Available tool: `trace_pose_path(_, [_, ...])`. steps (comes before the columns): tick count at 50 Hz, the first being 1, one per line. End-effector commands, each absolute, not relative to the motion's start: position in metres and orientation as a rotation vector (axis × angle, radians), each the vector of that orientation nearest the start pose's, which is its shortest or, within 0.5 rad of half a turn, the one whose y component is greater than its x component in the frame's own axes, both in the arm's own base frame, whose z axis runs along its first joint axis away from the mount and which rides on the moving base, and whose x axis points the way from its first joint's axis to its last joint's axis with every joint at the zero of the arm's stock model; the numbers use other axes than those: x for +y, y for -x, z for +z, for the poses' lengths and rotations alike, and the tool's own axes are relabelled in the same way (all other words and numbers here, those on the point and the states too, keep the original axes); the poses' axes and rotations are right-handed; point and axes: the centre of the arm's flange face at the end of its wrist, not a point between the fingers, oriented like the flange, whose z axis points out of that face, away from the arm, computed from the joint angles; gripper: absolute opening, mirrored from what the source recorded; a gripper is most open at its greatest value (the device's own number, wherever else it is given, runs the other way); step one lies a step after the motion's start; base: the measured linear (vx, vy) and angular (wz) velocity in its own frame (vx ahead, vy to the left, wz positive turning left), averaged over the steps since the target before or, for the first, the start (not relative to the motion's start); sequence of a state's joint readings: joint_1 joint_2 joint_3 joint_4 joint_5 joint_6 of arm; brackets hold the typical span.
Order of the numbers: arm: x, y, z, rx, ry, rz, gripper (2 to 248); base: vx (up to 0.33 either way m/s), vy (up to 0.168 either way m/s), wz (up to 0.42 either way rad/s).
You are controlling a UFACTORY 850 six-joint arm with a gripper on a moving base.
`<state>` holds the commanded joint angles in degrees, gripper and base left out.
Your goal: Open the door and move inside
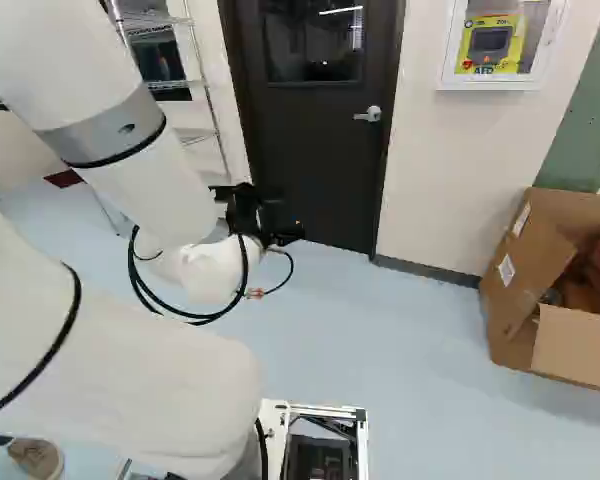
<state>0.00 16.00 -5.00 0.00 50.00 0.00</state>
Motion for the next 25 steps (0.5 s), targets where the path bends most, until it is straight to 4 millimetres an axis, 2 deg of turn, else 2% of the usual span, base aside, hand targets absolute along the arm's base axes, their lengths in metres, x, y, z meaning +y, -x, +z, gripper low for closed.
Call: trace_pose_path(25, [0.0000, -0.2703, 0.3656, 0.000, 2.558, -1.824, 247, 0.000, 0.000, 0.000])
